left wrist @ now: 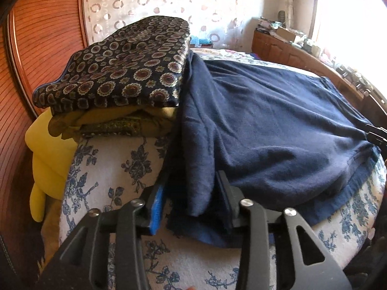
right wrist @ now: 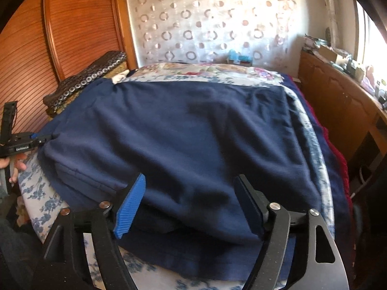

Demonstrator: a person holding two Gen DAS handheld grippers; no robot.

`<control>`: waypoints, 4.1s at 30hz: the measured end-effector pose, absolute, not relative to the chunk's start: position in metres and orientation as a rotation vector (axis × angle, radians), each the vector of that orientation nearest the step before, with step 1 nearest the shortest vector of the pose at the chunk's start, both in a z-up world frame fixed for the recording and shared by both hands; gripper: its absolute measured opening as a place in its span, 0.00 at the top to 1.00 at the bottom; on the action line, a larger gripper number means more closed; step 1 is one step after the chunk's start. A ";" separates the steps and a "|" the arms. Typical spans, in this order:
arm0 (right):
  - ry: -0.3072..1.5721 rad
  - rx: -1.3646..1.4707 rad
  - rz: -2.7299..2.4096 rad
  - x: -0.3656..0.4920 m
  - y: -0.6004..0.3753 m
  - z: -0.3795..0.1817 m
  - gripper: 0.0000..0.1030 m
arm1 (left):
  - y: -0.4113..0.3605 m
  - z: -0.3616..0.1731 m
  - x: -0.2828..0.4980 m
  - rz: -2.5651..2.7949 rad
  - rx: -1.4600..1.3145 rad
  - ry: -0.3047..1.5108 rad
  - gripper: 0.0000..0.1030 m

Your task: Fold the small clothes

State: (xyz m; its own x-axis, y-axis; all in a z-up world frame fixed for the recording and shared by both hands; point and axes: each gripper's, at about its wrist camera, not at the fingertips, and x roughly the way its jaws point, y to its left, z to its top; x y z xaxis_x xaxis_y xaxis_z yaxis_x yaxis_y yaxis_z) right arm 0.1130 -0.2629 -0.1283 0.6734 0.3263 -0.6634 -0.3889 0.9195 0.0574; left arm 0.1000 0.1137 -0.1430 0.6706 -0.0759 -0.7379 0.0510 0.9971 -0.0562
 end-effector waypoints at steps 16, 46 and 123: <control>0.779 -0.153 0.395 0.125 -0.236 -0.148 0.17 | 0.118 -0.144 0.106 -0.061 -0.034 0.849 0.51; 0.711 -0.027 0.359 0.119 -0.266 -0.136 0.17 | 0.016 -0.027 0.119 -0.417 -0.042 0.578 0.93; 0.759 -0.193 0.641 0.226 -0.178 -0.090 0.94 | 0.008 -0.070 0.196 -0.430 0.055 0.700 0.84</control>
State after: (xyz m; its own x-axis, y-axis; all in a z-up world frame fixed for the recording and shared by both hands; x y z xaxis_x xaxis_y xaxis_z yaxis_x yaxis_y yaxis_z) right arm 0.2257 -0.1784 -0.0900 0.5474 0.4696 -0.6927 -0.6044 0.7944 0.0610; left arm 0.1963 0.0078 -0.0697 0.6816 -0.3645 -0.6345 0.4011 0.9113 -0.0927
